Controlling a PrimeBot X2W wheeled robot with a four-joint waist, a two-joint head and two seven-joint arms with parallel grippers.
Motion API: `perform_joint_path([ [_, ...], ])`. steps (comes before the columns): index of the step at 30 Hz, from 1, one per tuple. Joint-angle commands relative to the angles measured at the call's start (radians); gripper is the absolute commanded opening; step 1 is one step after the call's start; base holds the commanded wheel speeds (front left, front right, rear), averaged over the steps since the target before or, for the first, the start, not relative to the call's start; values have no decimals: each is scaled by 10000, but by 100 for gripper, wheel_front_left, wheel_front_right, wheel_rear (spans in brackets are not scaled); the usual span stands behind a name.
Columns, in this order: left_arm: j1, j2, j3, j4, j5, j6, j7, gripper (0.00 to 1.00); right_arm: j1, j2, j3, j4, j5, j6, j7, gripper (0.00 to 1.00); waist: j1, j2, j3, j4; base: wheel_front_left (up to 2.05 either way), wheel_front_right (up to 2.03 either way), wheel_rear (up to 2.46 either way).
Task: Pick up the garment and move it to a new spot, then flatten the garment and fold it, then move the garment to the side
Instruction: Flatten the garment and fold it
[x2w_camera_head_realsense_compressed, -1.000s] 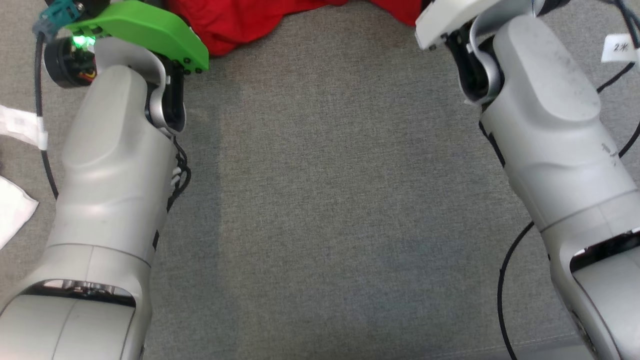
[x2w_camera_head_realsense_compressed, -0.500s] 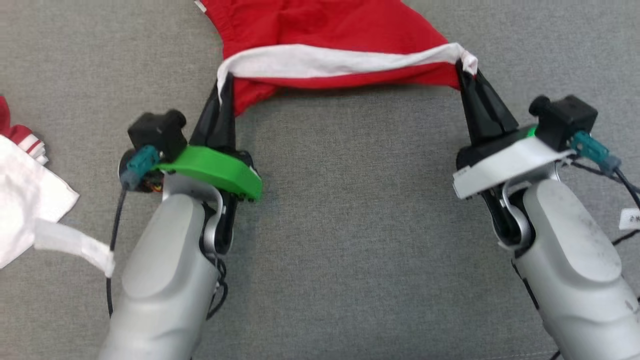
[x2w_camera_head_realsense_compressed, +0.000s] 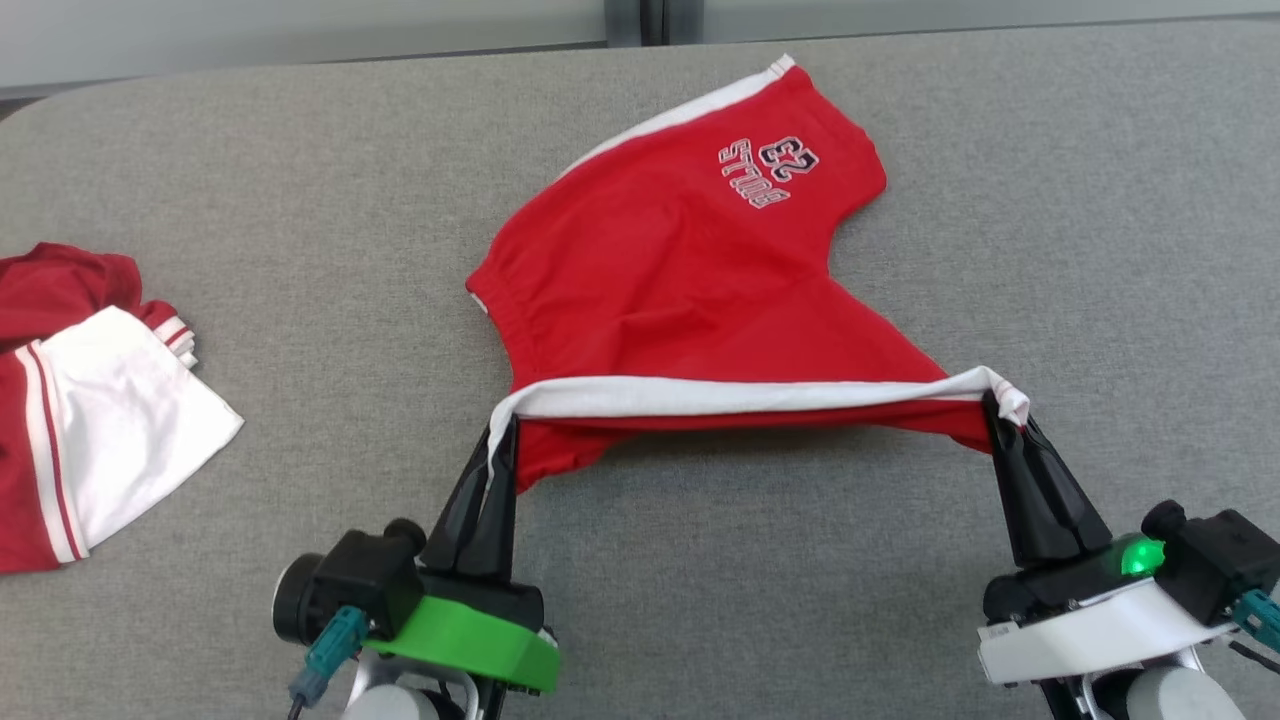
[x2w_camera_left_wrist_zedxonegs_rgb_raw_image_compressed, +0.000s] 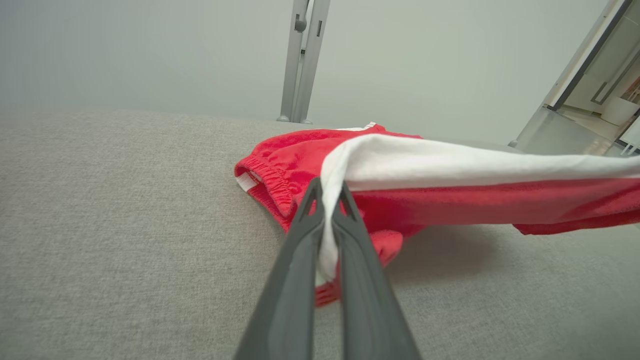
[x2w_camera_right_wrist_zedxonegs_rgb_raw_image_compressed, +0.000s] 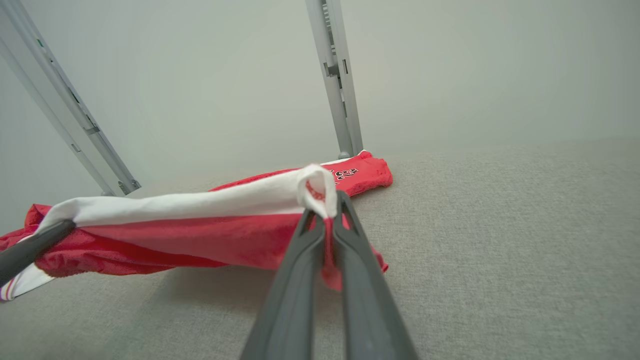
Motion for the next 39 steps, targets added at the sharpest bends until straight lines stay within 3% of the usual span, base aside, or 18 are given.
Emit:
perform_joint_path([
  [1, 365, 118, -76, -405, 112, 92, 154, 0, 378, 51, -168, -389, -131, -14, 171, 0, 1, 0, -504, 111, 0, 0, 0],
  [6, 1102, 382, -257, -1594, 106, 309, 825, 0, 1146, 201, -582, -1407, -295, -14, 795, 0, 1, 0, -652, 97, 0, 0, 0],
  [9, 1116, 490, -349, -1764, 28, 205, 1149, 0, 1082, 167, -752, -1486, -243, -14, 1010, 0, 1, 0, -596, 131, 0, 0, 0],
  [13, 513, 483, -347, -1608, -106, 38, 1310, 0, 303, -103, -1009, -1202, -125, -14, 1198, 0, 1, 0, -175, 164, 0, 0, 0],
  [20, -1262, 241, -449, -558, -240, -470, 1273, 0, -1868, -1128, -953, -192, 170, -14, 1285, 0, 1, 0, 1360, 689, 0, 0, 0],
  [27, -3158, -73, -435, 954, -552, -738, 756, 0, -4707, -2043, -134, 1615, 716, -14, 1403, 0, 1, 0, 2607, 1298, 0, 0, 0],
  [39, -5495, -270, -1015, 3175, -1034, -1055, 380, 0, -8944, -2705, 1633, 6203, 1768, -17, 973, 0, 1, 0, 3092, 2054, 0, 0, 0],
])
